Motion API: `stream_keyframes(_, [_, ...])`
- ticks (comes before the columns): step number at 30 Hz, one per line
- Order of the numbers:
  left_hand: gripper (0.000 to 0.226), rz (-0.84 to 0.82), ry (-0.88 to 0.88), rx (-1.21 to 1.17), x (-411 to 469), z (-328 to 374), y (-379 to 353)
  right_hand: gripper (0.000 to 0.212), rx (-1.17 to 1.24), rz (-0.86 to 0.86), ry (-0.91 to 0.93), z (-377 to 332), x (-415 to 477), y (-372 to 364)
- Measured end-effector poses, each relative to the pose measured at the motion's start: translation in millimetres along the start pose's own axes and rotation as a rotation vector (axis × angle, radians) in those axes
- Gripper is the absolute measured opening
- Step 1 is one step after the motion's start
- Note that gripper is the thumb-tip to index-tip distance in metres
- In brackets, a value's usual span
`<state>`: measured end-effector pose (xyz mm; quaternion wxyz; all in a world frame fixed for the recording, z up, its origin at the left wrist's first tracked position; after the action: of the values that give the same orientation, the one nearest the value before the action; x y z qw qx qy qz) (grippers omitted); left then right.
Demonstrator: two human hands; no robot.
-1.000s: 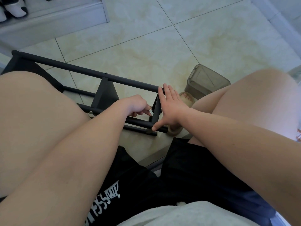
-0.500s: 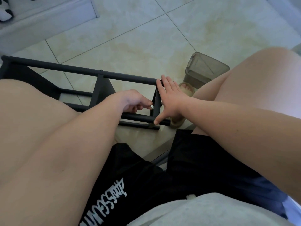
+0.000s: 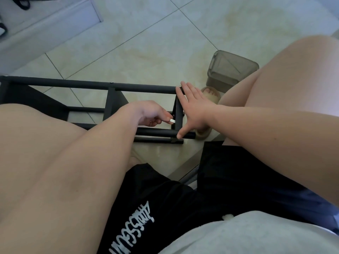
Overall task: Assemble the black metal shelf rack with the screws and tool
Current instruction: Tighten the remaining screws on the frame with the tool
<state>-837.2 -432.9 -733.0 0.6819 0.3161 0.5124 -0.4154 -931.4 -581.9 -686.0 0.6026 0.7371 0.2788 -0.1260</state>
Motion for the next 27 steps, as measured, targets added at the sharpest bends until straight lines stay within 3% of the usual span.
stream_keyframes(16, [0.025, 0.048, -0.001, 0.15, -1.2, -7.7, -2.6, 0.165, -0.004, 0.0, -0.002, -2.0, -0.9, -0.1])
stream_keyframes(22, [0.021, 0.144, -0.033, 0.243, -13.9, 7.7, 4.5, 0.166, -0.003, 0.005, -0.004, -1.3, 0.2, -1.3])
stream_keyframes(27, [0.021, 0.152, -0.11, 0.159, -13.8, 12.4, 3.1, 0.167, 0.0, 0.009, -0.003, -0.5, 1.3, -2.6])
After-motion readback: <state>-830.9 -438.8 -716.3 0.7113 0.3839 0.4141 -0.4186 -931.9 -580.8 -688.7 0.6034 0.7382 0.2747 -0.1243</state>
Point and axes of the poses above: each hand's wrist, its own x-axis towards the middle knuckle, its own y-axis out of the back of the hand, z = x × y, the point moved 2 cm from there along x, towards the middle knuckle, and after that the axes turned 15 degrees about y, right-handed, at the moved point
